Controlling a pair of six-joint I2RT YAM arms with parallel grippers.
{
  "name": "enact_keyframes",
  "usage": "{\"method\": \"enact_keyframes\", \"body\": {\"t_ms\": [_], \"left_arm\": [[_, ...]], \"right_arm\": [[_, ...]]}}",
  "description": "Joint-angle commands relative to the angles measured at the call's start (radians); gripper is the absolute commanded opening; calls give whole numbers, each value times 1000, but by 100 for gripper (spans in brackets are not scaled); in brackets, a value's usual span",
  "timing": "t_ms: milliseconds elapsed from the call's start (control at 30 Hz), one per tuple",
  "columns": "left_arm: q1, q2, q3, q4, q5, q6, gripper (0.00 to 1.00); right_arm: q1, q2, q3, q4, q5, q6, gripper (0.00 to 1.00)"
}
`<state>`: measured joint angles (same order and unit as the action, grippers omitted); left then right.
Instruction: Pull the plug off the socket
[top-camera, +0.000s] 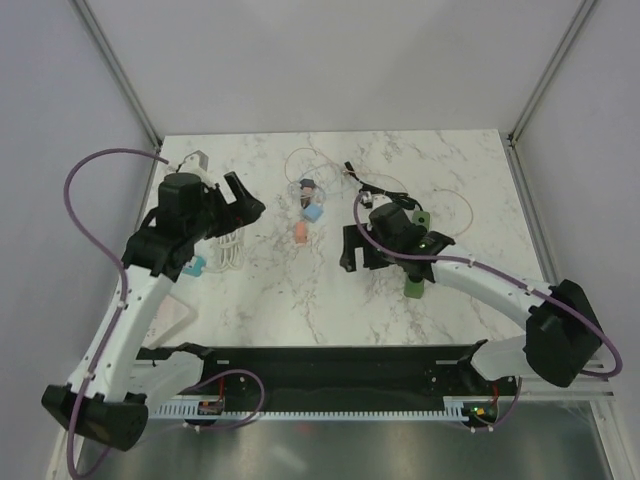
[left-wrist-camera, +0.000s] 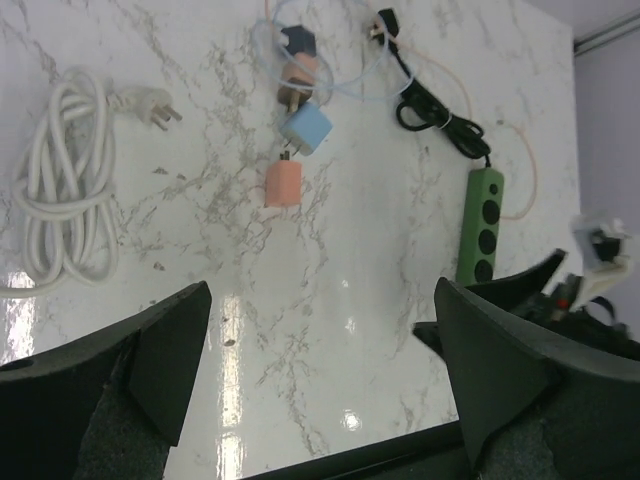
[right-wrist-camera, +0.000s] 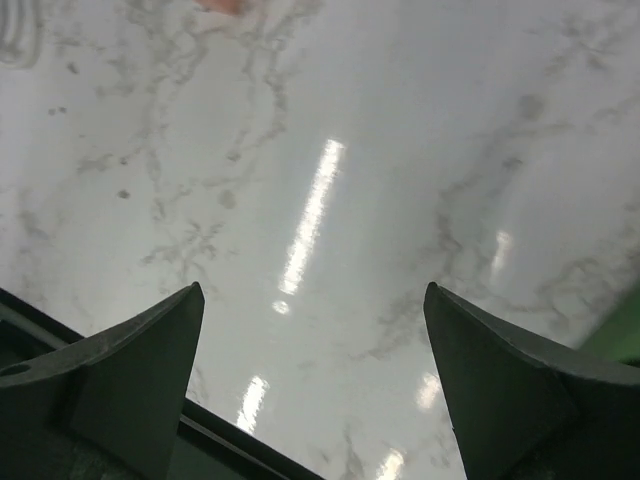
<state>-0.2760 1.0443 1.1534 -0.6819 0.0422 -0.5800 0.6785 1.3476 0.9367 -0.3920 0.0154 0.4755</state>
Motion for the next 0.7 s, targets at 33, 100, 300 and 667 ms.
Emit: {"method": "enact_keyframes", "body": {"t_ms": [33,100,300,667], "left_arm": [[4,-128,45,8,-5,49,98],[4,-156,49,10,8,61,98],[4,-194,84,16,8,144,98],[3,-164,69,10,159,51,100]], "right_arm": [[136,106,53,326,-60,103,98],[199,189,79,393,-51,112,98],[299,461,270,501,-3,130,98],[363,902,724,513,153,170,91]]}}
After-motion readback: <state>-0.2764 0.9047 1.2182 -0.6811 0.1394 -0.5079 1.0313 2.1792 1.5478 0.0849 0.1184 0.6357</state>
